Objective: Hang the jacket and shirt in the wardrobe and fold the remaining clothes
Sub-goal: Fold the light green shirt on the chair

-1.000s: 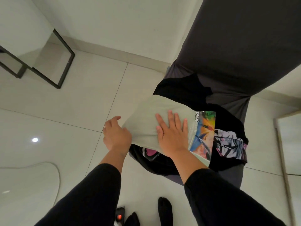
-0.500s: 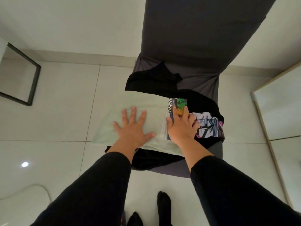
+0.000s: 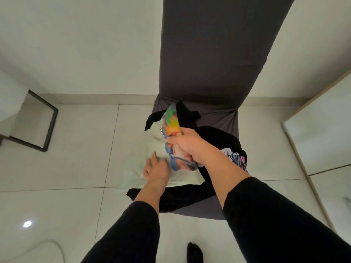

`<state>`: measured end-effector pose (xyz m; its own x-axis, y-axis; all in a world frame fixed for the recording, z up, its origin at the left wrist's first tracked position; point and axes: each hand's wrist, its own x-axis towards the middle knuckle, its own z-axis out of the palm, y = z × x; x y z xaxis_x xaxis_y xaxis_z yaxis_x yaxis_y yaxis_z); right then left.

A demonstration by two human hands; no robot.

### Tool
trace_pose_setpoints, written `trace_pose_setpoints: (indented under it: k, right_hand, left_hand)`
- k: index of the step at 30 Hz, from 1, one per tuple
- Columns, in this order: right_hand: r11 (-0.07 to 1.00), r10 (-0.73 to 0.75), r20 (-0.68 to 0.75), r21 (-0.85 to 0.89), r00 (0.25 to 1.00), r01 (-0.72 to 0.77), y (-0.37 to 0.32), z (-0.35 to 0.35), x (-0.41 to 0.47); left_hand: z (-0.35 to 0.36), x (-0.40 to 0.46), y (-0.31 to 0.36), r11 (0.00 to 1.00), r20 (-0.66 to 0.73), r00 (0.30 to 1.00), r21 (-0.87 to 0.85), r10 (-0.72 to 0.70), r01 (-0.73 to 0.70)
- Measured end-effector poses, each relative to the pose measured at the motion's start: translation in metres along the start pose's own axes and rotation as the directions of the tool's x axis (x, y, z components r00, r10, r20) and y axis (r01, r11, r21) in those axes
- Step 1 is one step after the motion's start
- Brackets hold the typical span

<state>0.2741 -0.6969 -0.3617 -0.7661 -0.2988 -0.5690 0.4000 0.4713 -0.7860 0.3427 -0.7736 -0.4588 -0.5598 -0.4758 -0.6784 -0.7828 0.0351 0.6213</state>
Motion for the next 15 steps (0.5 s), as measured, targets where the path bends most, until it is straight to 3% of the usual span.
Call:
trace_pose_setpoints:
  k: [2,4,7,10,13,15]
  right_hand:
    - [0.982,-0.096,0.137,-0.147,0.986,0.116,-0.032,0.012,-0.024]
    - [0.957,-0.138,0.244,-0.217,0.960,0.193,-0.056,0.017,-0.048]
    - [0.912,-0.137,0.349,-0.322,0.927,0.256,-0.084,0.004,-0.085]
    - [0.871,-0.099,0.421,-0.402,0.902,0.282,-0.109,-0.034,-0.126]
    - [0.769,-0.159,0.318,-0.553,0.934,0.320,-0.117,-0.082,-0.166]
    - [0.724,-0.217,0.174,-0.631,0.961,0.278,-0.104,-0.111,-0.184]
  left_hand:
    - [-0.007,0.022,-0.001,0.931,0.046,0.992,-0.342,-0.116,0.125]
    - [-0.027,0.007,0.021,0.803,0.129,0.978,-0.559,-0.162,0.207]
    - [-0.066,-0.055,0.062,0.582,0.270,0.950,-0.752,-0.159,0.311]
    - [-0.094,-0.096,0.092,0.295,0.348,0.937,-0.895,-0.009,0.335]
    - [-0.106,-0.135,0.124,0.000,0.321,0.937,-0.946,0.140,0.324]
    - [-0.105,-0.166,0.150,-0.030,0.224,0.958,-0.972,0.180,0.233]
